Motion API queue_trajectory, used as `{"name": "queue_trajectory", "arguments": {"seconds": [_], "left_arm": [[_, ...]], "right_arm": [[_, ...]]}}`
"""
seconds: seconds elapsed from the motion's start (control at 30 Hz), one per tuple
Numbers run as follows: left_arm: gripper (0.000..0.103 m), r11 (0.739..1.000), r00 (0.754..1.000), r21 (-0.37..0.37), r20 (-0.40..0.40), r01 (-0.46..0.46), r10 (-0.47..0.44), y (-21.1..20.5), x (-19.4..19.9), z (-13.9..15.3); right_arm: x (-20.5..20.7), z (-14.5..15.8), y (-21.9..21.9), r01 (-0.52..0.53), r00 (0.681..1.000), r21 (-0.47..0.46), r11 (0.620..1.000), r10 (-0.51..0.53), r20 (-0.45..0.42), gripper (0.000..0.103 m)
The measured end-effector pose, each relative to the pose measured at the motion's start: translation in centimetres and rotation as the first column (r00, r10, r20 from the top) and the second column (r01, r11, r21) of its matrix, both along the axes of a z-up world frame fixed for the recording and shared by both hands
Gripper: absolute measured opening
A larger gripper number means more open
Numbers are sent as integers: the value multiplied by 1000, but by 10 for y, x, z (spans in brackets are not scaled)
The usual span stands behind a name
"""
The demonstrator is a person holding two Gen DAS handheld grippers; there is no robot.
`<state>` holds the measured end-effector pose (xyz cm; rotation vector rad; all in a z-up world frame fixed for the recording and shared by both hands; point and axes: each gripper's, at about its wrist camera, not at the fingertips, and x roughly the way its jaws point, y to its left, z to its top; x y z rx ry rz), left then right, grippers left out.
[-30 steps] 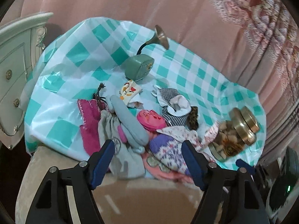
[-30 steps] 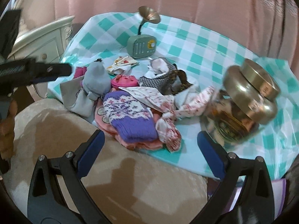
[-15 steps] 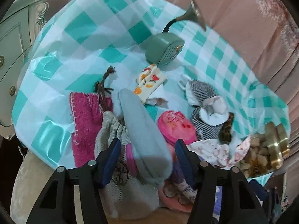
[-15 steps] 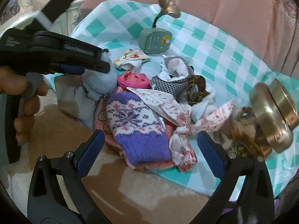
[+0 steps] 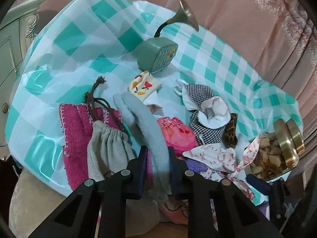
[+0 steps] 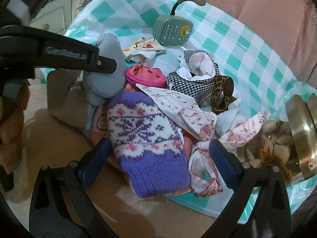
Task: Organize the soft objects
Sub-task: 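Lower the left tool onto the grey sock while the right tool nears the purple mitten, then grasp the purple knit mitten with the right tool while the left tool holds the grey sock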
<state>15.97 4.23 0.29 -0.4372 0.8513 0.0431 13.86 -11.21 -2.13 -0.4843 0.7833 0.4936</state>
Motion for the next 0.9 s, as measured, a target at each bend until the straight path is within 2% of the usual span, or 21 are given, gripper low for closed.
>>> {"name": "queue_trajectory", "arguments": {"seconds": [0.13,0.23,0.4,0.5,0.6,0.67,0.8,0.9], "left_arm": [[19,1000,999,-3,33,1,0,-1,-6,1],[19,1000,998,1,62,1,-1,-4,-11,4],[18,1000,991,-11,136,6,-4,-6,-23,12],[18,1000,986,-7,165,8,-7,-10,-28,16],[18,1000,984,-12,179,-2,4,-9,-33,17],[18,1000,981,-16,195,-5,8,-9,-36,19],[18,1000,977,-27,214,-11,17,-7,-42,20],[18,999,975,-35,223,-16,23,-6,-45,20]], "right_arm": [[4,-6,4,-6,1000,-3,1000,6,-20,99],[11,-9,2,-6,998,26,1000,8,-65,85],[15,-15,-1,-4,992,65,998,12,-123,78],[13,-16,-1,-11,991,73,997,20,-129,65],[10,-16,-3,-11,993,79,997,21,-118,54],[6,-13,-4,-10,995,86,996,18,-95,42],[0,-3,-13,-5,998,144,990,13,-57,36],[-2,5,-26,4,999,221,975,5,-38,31]]}}
